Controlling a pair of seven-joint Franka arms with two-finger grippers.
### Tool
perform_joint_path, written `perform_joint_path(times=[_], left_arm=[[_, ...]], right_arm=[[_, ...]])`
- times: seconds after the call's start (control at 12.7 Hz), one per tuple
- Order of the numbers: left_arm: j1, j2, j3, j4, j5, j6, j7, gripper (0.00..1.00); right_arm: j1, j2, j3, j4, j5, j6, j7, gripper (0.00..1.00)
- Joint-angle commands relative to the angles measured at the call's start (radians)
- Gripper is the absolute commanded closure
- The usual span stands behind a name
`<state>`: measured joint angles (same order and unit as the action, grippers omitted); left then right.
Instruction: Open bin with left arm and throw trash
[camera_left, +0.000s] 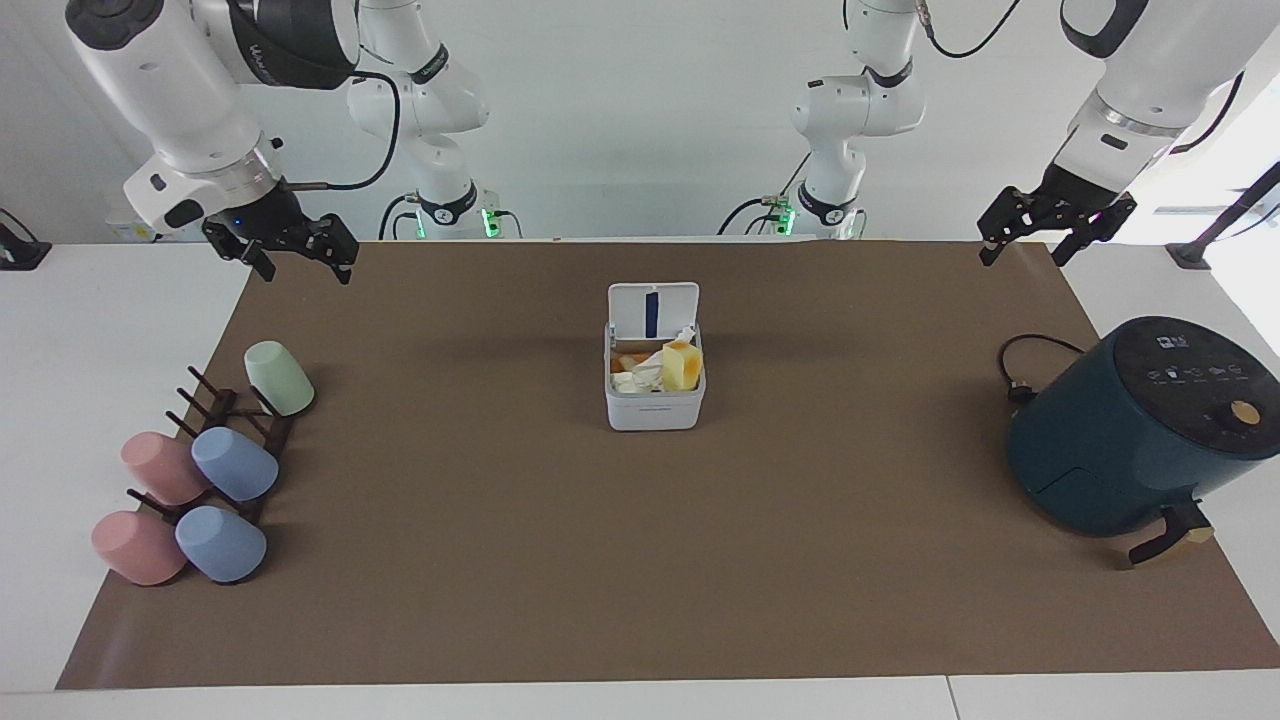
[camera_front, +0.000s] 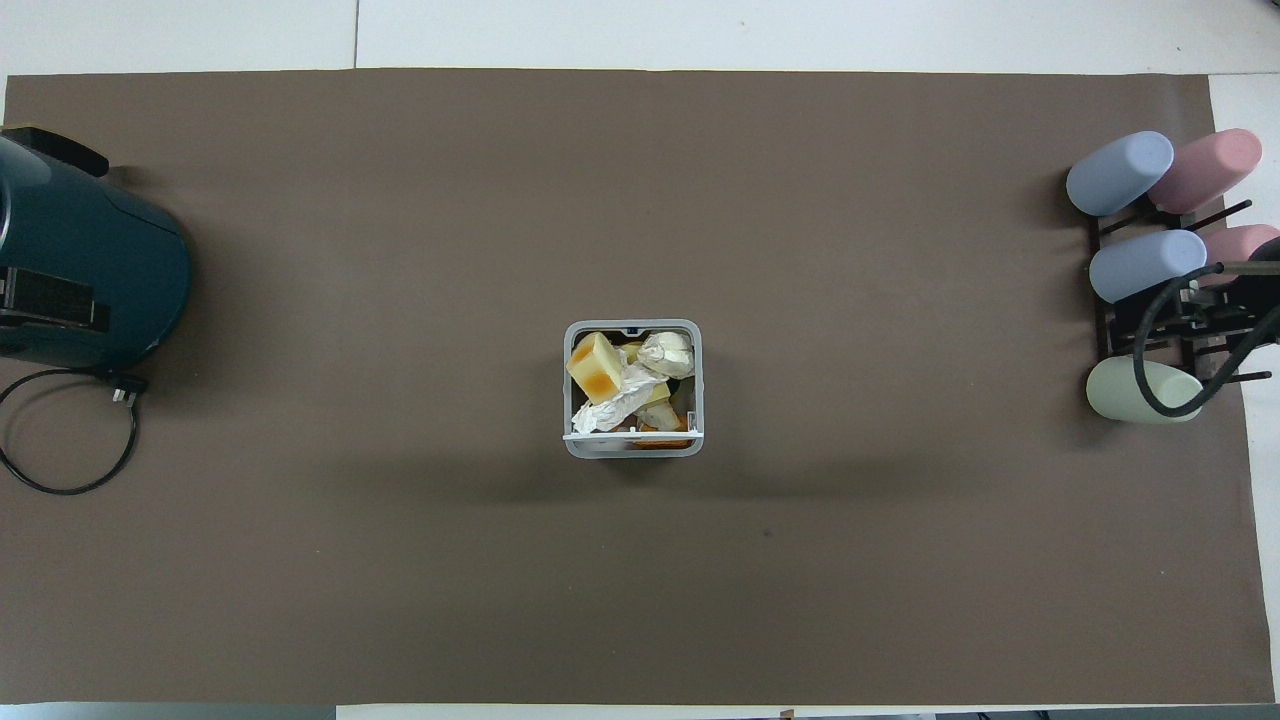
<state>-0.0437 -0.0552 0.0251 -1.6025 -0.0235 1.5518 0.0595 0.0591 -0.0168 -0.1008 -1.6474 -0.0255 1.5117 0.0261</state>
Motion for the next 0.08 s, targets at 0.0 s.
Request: perform_joint_path(times=[0.0], left_arm=[[0.01, -0.028, -0.007, -0.028, 0.014, -0.001, 0.005, 0.0]], right_arm=[[-0.002, -0.008, -0.026, 0.027, -0.007, -0.027, -0.035, 0.0]])
